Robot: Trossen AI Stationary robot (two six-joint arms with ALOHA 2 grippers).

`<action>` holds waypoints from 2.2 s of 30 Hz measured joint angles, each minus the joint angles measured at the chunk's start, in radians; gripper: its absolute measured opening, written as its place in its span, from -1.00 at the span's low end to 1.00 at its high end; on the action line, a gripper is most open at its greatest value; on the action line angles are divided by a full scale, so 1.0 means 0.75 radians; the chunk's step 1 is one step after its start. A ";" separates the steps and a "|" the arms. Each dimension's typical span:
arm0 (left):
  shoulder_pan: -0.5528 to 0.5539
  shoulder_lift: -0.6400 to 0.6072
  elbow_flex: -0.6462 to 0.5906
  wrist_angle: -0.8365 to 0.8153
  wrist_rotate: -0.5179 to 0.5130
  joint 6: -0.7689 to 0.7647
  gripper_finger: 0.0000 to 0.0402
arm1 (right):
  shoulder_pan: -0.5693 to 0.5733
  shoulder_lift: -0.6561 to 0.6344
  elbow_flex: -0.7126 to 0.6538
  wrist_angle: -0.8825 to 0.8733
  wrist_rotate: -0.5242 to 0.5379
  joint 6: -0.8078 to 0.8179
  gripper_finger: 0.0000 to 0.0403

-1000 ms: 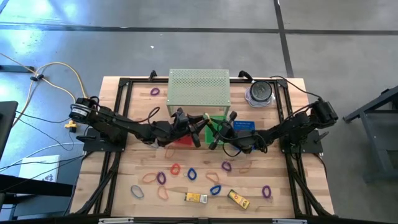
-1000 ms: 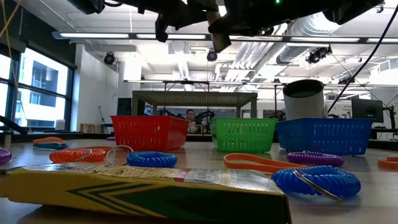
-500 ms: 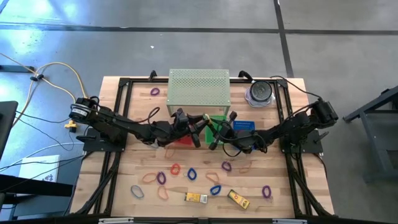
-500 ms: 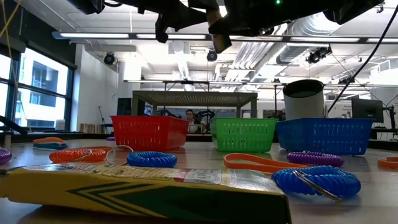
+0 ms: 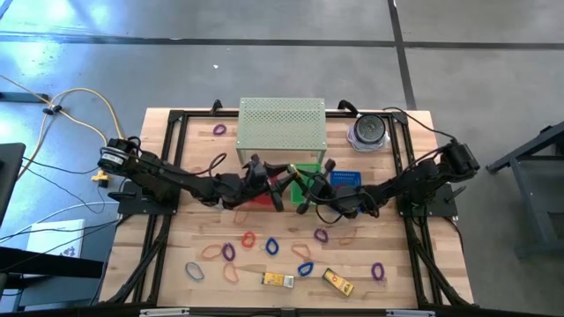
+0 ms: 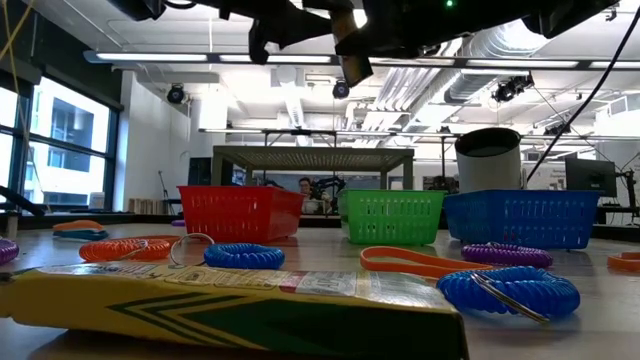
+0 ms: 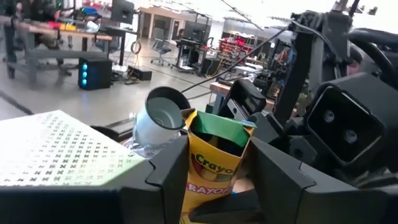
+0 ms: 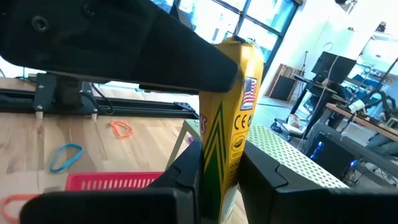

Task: Pick & Place Office Desk Supplies
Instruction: Put the left yellow crayon box into the green bin

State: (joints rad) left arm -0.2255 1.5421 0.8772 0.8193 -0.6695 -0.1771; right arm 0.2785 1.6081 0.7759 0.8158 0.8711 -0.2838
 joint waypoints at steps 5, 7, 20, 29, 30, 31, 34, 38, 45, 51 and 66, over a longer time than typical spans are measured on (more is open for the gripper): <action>-0.011 -0.013 0.000 -0.002 0.020 0.092 -0.21 | 0.014 -0.002 0.000 0.005 0.003 -0.013 -0.69; -0.009 -0.033 0.000 -0.024 0.067 0.082 -0.17 | 0.018 -0.002 0.000 0.005 0.011 -0.014 -0.69; -0.022 -0.241 0.024 -0.367 0.250 0.119 0.61 | 0.147 -0.068 0.036 -0.613 -0.044 0.511 -0.69; -0.091 -0.500 0.019 -1.001 0.241 0.020 0.65 | 0.082 -0.177 0.238 -1.460 -0.503 1.092 -0.69; -0.101 -0.532 0.019 -1.068 0.242 -0.004 0.65 | 0.061 -0.178 0.253 -1.493 -0.573 1.115 -0.69; -0.109 -0.569 0.019 -1.137 0.244 -0.024 0.65 | 0.041 -0.178 0.260 -1.522 -0.635 1.126 -0.69; -0.130 -0.663 0.019 -1.343 0.242 -0.098 0.65 | -0.033 -0.174 0.261 -1.536 -0.792 1.132 -0.69; -0.144 -0.764 0.017 -1.583 0.242 -0.194 0.65 | -0.152 -0.175 0.263 -1.547 -0.890 1.178 -0.69; -0.143 -0.829 0.014 -1.766 0.237 -0.275 0.65 | -0.332 -0.156 0.263 -1.572 -0.982 1.329 -0.69; -0.145 -0.777 0.013 -1.796 0.246 -0.296 0.65 | -0.379 -0.088 0.264 -1.585 -0.955 1.452 -0.69; -0.166 -0.727 0.013 -1.839 0.245 -0.319 0.65 | -0.454 0.079 0.263 -1.431 -0.982 1.568 -0.65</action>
State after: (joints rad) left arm -0.3500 0.9966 0.8867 -0.5599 -0.4854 -0.4161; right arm -0.0618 1.6676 0.9733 -0.2578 0.1345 0.8924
